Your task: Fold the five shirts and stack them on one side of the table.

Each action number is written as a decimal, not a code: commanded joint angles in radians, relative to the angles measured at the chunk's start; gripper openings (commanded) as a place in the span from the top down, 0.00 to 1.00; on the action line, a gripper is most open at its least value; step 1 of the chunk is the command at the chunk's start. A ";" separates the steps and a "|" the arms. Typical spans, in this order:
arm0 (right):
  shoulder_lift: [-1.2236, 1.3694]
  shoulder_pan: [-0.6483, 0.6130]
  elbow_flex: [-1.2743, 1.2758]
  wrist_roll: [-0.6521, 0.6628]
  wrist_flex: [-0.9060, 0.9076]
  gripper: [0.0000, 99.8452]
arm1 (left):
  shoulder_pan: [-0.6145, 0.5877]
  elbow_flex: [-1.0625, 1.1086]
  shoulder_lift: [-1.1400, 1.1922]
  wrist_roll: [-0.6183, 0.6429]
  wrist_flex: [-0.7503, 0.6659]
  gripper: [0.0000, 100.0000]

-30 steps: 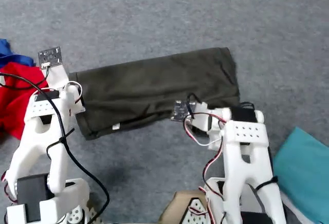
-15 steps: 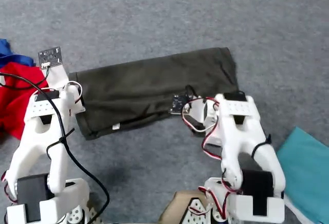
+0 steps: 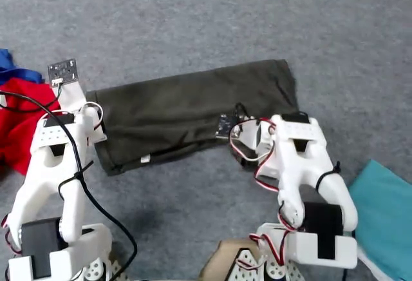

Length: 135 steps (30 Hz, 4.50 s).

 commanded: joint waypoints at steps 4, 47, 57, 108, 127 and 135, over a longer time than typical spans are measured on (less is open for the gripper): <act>0.028 0.027 -0.007 0.017 -0.026 0.91 | -0.003 -0.005 -0.038 0.003 -0.009 0.98; 0.464 -0.177 -0.923 -0.083 0.250 1.00 | 0.043 -0.031 0.087 0.002 -0.046 0.98; 0.568 -0.173 -0.963 -0.055 0.069 0.95 | 0.046 -0.031 0.087 0.002 -0.046 0.98; 0.673 -0.245 -1.093 -0.643 0.170 1.00 | 0.046 -0.032 0.087 0.002 -0.046 0.98; 0.456 -0.001 -1.194 -0.554 0.425 1.00 | 0.046 -0.031 0.087 0.002 -0.046 0.98; 0.642 0.030 -1.029 -0.657 0.155 1.00 | 0.049 -0.031 0.079 0.002 -0.040 0.98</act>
